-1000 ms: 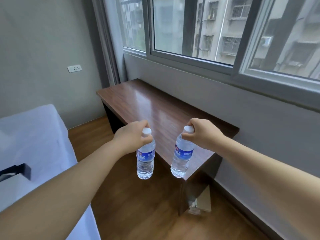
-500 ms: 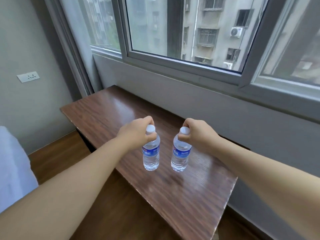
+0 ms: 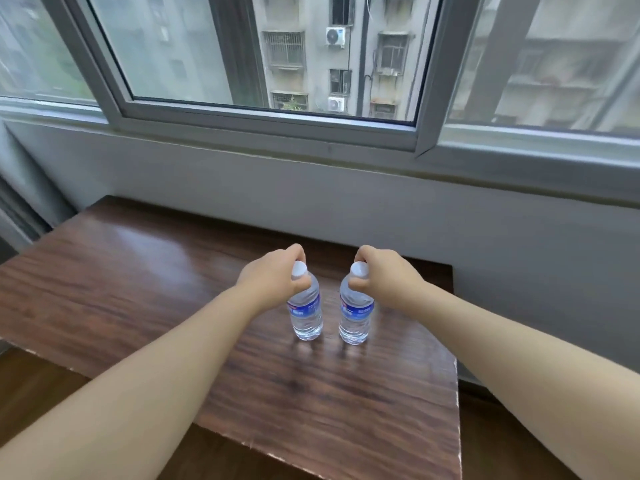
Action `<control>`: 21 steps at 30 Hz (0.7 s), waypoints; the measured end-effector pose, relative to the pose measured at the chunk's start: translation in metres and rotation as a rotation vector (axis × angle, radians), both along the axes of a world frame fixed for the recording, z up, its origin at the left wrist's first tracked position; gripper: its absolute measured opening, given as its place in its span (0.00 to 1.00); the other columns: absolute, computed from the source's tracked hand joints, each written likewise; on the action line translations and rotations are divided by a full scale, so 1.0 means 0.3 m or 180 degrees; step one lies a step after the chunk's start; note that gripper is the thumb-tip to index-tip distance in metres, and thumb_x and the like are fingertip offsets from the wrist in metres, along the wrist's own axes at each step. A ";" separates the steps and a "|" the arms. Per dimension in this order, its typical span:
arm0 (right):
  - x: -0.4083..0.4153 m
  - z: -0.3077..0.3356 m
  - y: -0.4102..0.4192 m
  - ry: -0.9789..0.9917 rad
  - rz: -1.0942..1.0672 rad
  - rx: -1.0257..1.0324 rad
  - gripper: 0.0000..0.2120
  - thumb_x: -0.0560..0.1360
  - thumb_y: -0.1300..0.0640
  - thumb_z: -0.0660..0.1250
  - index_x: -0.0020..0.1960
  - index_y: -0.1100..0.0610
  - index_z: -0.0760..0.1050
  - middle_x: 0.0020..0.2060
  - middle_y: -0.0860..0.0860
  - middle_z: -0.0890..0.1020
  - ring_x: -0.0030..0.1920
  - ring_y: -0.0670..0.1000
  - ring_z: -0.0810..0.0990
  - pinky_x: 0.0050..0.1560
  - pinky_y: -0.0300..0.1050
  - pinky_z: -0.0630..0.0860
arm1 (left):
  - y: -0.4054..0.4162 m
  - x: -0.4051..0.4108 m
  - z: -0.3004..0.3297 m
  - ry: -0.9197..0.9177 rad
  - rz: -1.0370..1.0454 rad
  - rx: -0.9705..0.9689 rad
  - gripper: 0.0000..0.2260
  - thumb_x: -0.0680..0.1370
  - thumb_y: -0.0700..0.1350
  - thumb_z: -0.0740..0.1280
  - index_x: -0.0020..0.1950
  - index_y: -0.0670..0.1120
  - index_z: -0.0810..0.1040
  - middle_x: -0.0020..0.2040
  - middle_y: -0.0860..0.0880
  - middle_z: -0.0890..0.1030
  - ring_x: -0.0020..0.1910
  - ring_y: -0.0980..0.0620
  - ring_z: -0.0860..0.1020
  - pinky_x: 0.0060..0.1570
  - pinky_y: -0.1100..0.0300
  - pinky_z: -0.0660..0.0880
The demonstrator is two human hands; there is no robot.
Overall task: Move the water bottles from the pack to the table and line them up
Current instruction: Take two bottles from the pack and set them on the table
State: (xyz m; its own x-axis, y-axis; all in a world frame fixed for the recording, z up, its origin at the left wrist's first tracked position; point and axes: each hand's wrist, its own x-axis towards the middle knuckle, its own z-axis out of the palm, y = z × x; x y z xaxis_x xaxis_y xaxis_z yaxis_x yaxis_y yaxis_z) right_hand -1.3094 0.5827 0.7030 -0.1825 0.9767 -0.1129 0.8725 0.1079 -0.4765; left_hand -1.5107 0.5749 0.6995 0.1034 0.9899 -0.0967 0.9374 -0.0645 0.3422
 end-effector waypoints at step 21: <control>0.082 -0.085 -0.111 0.0083 -0.0578 -0.0188 0.15 0.74 0.51 0.64 0.60 0.53 0.71 0.51 0.50 0.79 0.51 0.52 0.78 0.52 0.49 0.77 | -0.076 -0.049 -0.084 0.0424 0.0379 -0.0184 0.19 0.74 0.56 0.66 0.59 0.47 0.69 0.53 0.49 0.77 0.51 0.47 0.77 0.43 0.55 0.71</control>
